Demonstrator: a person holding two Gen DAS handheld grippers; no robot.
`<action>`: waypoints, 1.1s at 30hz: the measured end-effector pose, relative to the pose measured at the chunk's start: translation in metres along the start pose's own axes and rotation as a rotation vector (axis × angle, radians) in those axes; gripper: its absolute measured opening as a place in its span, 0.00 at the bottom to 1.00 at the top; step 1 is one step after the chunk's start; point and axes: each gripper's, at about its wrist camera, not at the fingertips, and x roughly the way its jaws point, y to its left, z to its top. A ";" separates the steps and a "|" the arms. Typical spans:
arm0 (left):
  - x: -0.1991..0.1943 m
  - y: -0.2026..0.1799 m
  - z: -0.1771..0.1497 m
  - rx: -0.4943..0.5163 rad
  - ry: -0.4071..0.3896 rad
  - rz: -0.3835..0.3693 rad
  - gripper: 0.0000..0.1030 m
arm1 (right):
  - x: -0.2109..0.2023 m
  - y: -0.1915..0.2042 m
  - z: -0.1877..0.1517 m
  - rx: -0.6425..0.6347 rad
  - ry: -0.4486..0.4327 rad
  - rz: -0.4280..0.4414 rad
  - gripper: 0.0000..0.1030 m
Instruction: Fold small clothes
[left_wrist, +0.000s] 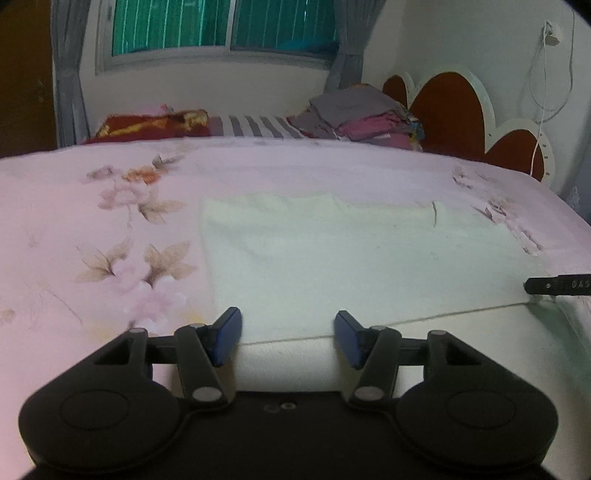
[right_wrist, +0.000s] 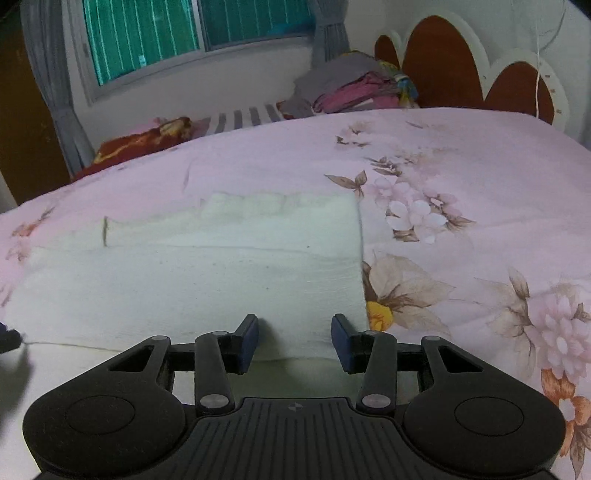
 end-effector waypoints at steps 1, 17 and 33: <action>-0.002 0.000 -0.001 0.013 -0.011 0.008 0.57 | -0.002 0.001 0.002 0.003 0.005 -0.005 0.43; -0.076 0.029 -0.061 -0.049 0.050 0.025 0.67 | -0.072 -0.014 -0.016 0.069 -0.032 0.041 0.74; -0.191 -0.010 -0.157 -0.161 0.110 -0.043 0.44 | -0.198 -0.094 -0.145 0.148 0.061 0.169 0.57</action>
